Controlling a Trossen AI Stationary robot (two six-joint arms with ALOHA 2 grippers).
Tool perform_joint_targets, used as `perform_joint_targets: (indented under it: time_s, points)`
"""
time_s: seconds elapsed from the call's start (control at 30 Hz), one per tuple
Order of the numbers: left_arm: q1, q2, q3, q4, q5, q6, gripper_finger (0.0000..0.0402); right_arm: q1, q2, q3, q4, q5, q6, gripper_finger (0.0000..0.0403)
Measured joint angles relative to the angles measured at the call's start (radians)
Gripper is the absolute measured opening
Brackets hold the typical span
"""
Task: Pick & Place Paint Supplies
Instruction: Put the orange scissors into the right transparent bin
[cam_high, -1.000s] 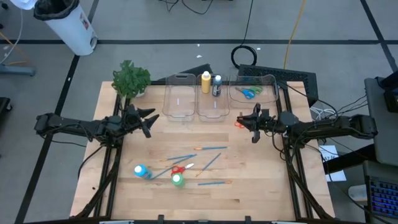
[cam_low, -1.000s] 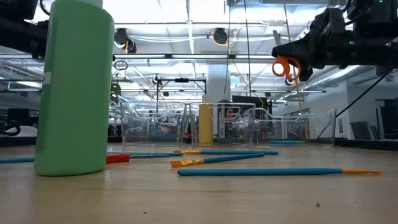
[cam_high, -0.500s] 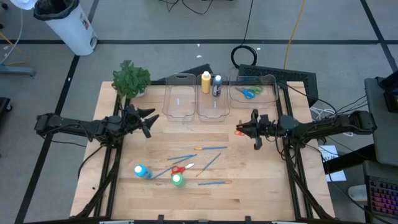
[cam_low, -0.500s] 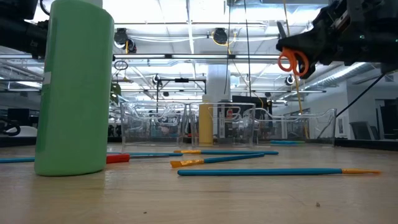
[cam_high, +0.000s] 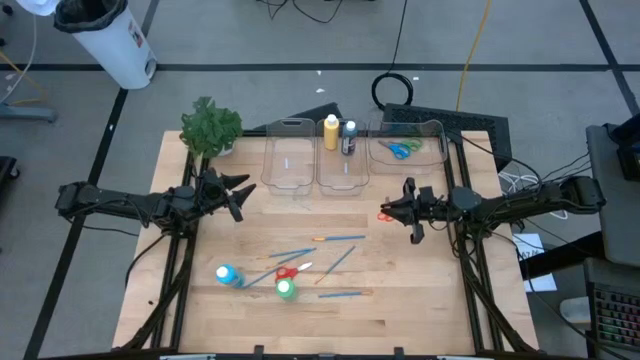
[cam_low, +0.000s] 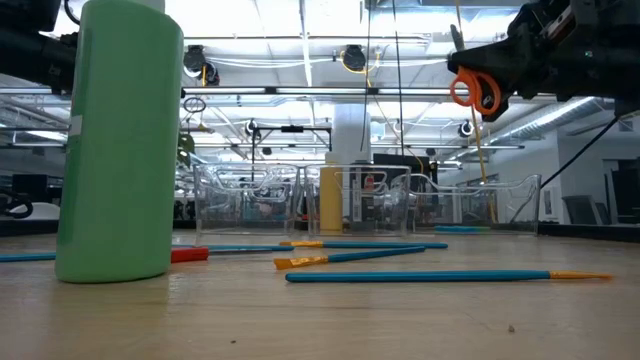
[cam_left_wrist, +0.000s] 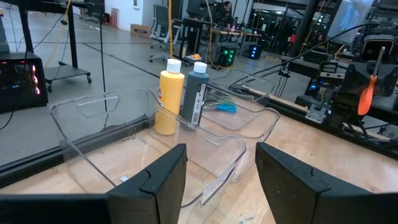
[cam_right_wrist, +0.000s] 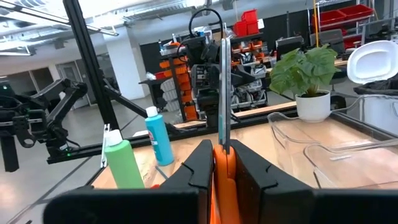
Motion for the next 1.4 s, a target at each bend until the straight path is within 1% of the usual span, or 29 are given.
perform_joint_targets:
  time_s: [1.1, 1.17, 1.4]
  points:
    - [0.0, 0.0, 0.0, 0.0, 0.0, 0.0, 0.0198, 0.0, 0.0, 0.0, 0.008, -0.004, -0.019, 0.002]
    - [0.0, 0.0, 0.0, 0.0, 0.0, 0.0, 0.0198, -0.002, 0.0, 0.0, 0.003, -0.039, -0.019, 0.002]
    - [0.0, 0.0, 0.0, 0.0, 0.001, 0.0, 0.0198, -0.016, 0.0, 0.0, 0.016, -0.272, 0.002, 0.002]
